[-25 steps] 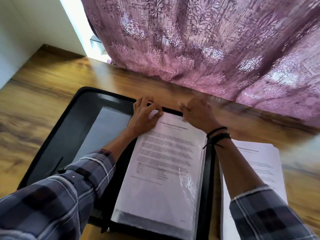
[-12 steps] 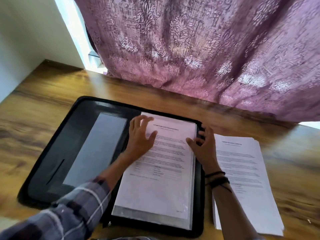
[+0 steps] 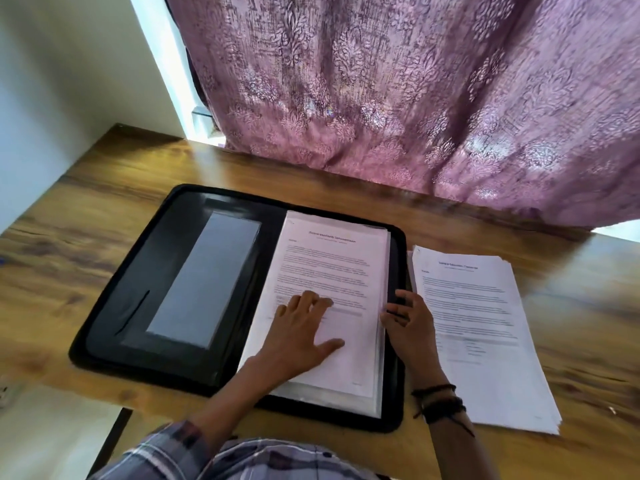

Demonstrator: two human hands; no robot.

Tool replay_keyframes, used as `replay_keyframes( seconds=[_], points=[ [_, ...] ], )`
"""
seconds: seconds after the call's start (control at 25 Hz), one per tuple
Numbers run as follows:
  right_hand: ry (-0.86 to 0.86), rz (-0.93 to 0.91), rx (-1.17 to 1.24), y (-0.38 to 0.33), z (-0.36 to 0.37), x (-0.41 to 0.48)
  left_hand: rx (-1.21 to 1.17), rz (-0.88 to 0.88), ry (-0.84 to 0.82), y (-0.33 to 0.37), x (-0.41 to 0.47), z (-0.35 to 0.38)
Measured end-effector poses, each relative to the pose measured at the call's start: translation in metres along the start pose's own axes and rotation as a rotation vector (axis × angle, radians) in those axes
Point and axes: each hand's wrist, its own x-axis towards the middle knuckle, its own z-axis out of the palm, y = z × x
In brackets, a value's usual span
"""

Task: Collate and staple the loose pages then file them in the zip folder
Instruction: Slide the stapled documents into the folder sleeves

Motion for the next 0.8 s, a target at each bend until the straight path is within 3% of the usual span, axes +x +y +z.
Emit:
replay_keyframes(
  seconds=[0.28, 0.6, 0.8],
  points=[
    [0.029, 0.053, 0.079, 0.003, 0.004, -0.021, -0.022, -0.037, 0.035, 0.000, -0.013, 0.010],
    [0.056, -0.110, -0.219, 0.001, 0.008, -0.036, -0.059, -0.048, 0.070, 0.005, -0.020, 0.015],
    [0.082, -0.152, -0.194, 0.001, 0.016, -0.038, -0.025, -0.037, 0.085, 0.003, -0.023, 0.022]
  ],
)
